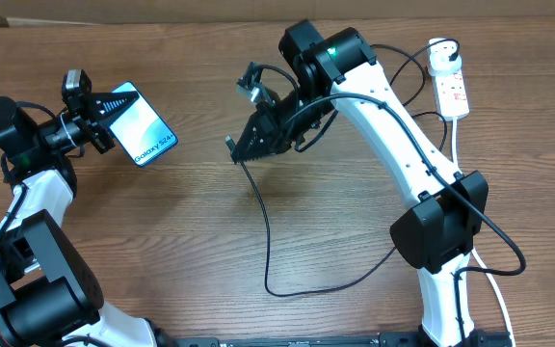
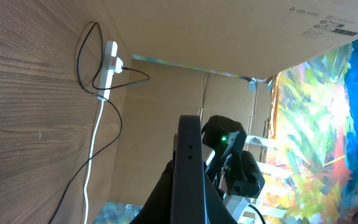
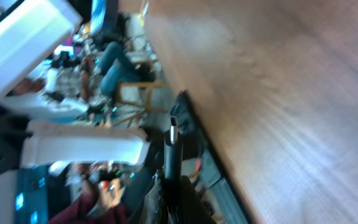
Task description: Plug charger to phone and switch on socket
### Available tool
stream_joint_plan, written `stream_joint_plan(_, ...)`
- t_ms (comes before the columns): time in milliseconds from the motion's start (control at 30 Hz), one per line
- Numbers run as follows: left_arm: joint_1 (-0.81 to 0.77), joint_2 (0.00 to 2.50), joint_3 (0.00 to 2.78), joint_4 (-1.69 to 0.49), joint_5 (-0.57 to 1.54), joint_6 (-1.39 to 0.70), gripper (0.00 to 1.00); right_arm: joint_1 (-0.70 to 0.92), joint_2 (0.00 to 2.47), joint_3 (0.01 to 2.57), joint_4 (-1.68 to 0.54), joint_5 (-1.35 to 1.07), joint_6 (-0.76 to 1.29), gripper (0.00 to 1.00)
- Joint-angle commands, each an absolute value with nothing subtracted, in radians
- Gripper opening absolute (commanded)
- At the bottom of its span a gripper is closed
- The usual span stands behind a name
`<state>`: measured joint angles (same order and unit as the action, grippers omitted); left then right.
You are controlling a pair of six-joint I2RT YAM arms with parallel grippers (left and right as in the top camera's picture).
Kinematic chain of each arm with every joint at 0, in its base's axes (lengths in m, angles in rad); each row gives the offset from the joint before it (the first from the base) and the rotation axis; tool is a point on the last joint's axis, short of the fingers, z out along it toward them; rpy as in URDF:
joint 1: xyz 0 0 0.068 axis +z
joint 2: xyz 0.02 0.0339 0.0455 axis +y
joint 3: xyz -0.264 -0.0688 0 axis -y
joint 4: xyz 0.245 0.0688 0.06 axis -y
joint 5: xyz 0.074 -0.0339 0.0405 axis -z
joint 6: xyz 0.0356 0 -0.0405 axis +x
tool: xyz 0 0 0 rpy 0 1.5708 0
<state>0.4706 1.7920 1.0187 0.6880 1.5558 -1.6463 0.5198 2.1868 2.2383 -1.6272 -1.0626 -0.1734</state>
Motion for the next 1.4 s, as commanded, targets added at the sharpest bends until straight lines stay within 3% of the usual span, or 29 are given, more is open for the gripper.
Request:
stream_joint_plan(0,0.461,1.778,1.034,0.693,1.561,-1.634,0.04,0.536,2.157,2.246,-1.66,-1.158,-0.276,0.04)
stream_joint_plan(533,0.43,1.778,1.034,0.693,1.568,-1.634,0.04,0.666,2.157,2.245,-1.603,-1.184,-0.228,0.04)
stream_joint_plan(867,0.411,1.778,1.034,0.693,1.579,-1.622,0.04,0.673,2.171,2.244,-1.427,-1.184,-0.03,0.04)
stream_joint_plan(1367,0.404,1.778,1.034,0.693,1.579,-1.61,0.04,0.689,2.247,2.244,-1.401,-1.237,-0.007,0.04)
